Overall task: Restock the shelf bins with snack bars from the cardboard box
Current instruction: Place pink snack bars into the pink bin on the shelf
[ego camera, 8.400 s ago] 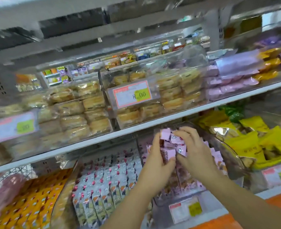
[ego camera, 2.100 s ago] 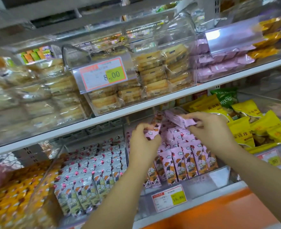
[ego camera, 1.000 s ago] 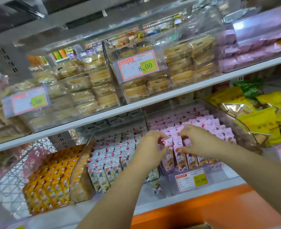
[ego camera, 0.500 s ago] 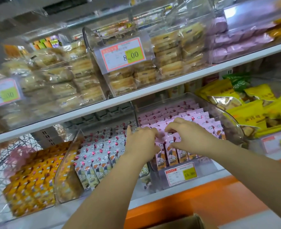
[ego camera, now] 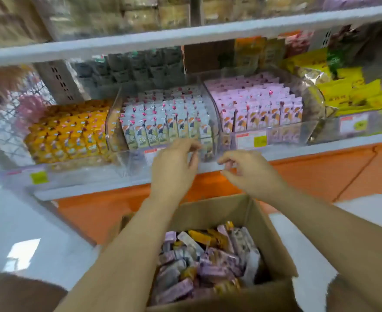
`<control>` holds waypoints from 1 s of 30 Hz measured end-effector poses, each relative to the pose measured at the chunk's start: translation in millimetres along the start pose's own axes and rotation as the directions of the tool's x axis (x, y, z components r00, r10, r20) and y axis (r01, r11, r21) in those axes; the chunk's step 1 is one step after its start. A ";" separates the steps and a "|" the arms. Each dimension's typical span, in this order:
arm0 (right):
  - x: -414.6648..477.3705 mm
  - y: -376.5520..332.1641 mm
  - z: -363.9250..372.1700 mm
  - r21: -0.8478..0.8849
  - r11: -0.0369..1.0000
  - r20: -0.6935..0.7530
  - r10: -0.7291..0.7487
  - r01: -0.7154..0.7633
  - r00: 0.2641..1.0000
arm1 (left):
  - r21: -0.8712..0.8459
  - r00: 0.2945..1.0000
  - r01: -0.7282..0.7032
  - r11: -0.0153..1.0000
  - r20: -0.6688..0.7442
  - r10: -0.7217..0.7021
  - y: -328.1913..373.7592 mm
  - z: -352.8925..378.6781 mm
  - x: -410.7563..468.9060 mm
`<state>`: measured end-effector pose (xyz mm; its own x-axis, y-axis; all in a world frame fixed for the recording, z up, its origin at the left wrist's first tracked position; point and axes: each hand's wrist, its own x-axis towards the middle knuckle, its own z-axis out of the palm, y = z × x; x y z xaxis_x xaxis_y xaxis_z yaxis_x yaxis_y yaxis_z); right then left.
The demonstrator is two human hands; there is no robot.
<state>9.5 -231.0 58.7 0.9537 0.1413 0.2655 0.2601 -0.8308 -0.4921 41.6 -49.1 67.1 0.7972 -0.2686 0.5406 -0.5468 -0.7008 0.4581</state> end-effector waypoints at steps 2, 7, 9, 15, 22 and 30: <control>-16.0 0.9 28.3 0.007 0.999 0.047 0.047 -0.047 0.998 | -0.011 0.991 0.133 0.991 0.002 -0.133 -24.2 0.8 -35.1; -45.5 13.0 96.4 0.036 0.955 0.283 0.272 -0.294 0.920 | -0.020 0.886 0.452 0.892 0.124 -0.446 -82.7 12.9 -107.8; -56.8 20.6 117.6 0.007 0.929 0.401 0.337 -0.371 0.852 | 0.002 0.819 0.548 0.837 0.206 -0.536 -105.2 21.0 -133.4; -71.9 35.1 171.5 -0.128 0.868 0.612 0.450 -0.480 0.650 | 0.162 0.499 0.718 0.677 0.559 -0.662 -144.9 37.4 -188.1; -83.6 57.1 205.2 -0.303 0.867 0.704 0.484 -0.395 0.520 | 0.322 0.130 0.667 0.672 0.838 -0.531 -154.4 49.4 -200.4; -89.5 69.3 225.8 -0.421 0.867 0.713 0.499 -0.268 0.493 | 0.437 -0.061 0.616 0.655 0.856 -0.514 -155.0 61.1 -200.9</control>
<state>-23.7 -179.7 -186.3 0.7077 0.0392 -0.7054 -0.0937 -0.9844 -0.1486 -18.2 73.1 -155.7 0.4515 -0.1889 -0.8720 0.2446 -0.9137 0.3246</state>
